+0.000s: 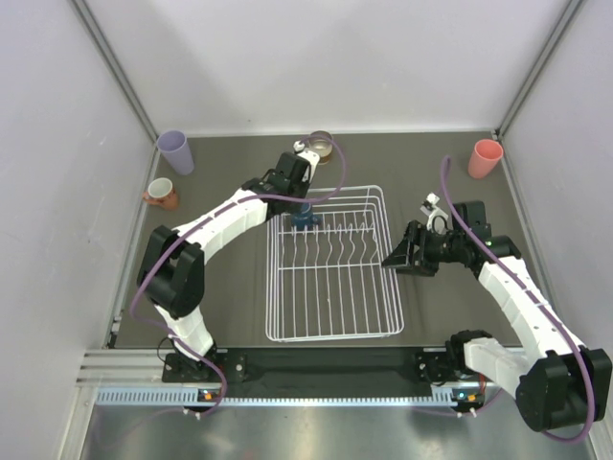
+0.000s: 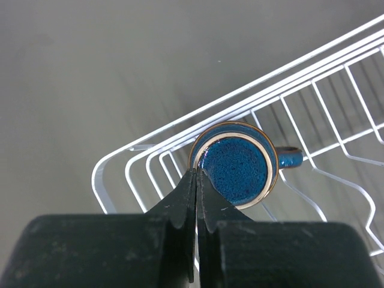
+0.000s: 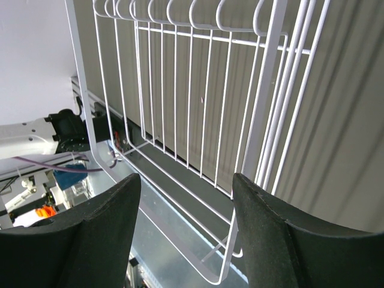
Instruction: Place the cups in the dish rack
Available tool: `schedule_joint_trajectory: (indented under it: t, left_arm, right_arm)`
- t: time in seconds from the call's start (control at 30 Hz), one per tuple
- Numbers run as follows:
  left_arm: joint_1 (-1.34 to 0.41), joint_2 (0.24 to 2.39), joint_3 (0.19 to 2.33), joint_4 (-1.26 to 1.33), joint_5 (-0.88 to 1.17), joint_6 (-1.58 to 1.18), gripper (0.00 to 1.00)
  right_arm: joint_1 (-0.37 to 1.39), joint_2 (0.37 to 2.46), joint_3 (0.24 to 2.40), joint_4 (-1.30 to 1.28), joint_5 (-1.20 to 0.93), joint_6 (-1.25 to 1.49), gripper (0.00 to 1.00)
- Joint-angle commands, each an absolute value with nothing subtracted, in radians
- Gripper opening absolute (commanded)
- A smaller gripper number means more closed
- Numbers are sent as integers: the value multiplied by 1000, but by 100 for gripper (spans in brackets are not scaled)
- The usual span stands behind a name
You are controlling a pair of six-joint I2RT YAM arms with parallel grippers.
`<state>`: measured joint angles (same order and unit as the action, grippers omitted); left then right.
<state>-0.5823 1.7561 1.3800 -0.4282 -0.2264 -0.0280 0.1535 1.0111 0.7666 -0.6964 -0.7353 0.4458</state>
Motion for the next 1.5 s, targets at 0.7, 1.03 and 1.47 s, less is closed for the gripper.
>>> schedule_joint_trajectory:
  t: [0.7,1.03,1.47]
  left_arm:
    - [-584,1720,1390,-506,-314,-34,0]
    - [-584,1637,1423,-495,-327,-37,32]
    - [-382,1450,1486,-570,-491,-293,74]
  right_arm:
    - [140,1003,785,-669,-755,437,63]
    - [140,1008,793,-664,-759,437,63]
    - [140,997,802,-663,-753,434,64]
